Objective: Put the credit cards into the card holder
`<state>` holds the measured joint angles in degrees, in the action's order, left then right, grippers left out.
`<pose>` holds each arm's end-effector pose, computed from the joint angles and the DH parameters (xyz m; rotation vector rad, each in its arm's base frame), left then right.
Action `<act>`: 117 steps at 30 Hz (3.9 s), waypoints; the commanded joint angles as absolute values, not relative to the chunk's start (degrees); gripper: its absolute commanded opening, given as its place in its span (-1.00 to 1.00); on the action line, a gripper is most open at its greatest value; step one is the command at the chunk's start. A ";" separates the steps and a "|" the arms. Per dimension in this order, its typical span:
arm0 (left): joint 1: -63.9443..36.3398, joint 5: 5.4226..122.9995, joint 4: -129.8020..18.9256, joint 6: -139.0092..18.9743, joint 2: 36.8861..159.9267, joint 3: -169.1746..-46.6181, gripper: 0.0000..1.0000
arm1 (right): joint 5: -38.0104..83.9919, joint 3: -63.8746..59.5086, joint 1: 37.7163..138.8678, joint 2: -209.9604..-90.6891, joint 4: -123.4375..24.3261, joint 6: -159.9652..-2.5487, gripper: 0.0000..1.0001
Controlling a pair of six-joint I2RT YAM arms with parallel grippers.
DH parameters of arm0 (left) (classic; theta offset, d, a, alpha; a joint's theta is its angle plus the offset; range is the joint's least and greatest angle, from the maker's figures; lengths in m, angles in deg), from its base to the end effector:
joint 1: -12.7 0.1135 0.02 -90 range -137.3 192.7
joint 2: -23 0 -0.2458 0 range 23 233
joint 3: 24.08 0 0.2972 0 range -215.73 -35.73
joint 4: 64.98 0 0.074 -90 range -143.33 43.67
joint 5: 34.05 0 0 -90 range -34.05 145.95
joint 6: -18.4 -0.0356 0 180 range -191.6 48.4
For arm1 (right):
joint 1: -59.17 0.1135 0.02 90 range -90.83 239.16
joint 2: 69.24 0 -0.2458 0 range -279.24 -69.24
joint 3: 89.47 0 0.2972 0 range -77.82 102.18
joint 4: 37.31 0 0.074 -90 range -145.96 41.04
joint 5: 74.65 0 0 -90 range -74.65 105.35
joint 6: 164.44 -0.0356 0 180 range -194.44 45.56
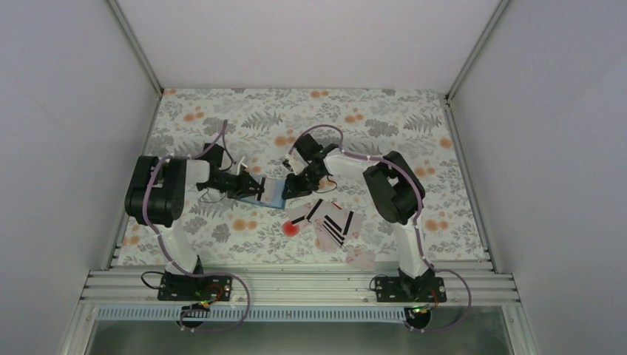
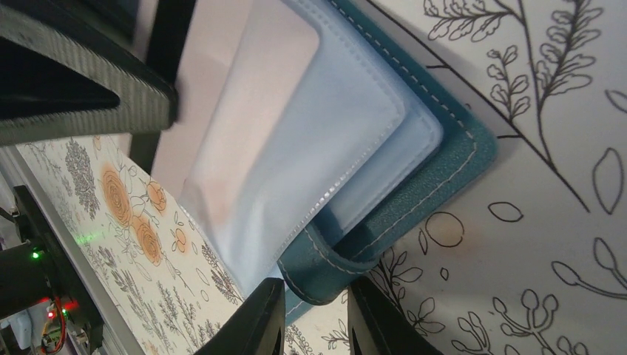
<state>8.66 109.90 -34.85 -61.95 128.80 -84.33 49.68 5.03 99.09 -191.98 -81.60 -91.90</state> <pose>0.3157 -0.0512 0.0459 0.0400 2.6872 -1.3955 0.3290 0.3015 0.0810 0.7101 -2.8595 -1.0145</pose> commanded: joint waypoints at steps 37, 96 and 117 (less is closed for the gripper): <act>-10.48 72.68 -11.56 -54.62 127.79 -98.99 0.15 | 42.09 -3.03 99.51 -193.54 -74.57 -91.30 -0.53; 6.45 81.19 -15.20 -59.91 101.31 -93.47 1.00 | 41.08 -2.39 94.24 -173.40 -74.76 -91.44 -0.43; 20.21 102.19 -24.03 -67.32 119.40 -85.47 0.93 | 46.76 -3.78 98.26 -182.94 -69.84 -98.45 -0.06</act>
<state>19.92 97.27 -22.48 -64.18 117.11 -86.60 45.52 -3.45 97.29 -180.86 -72.16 -96.90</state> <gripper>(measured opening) 0.971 0.469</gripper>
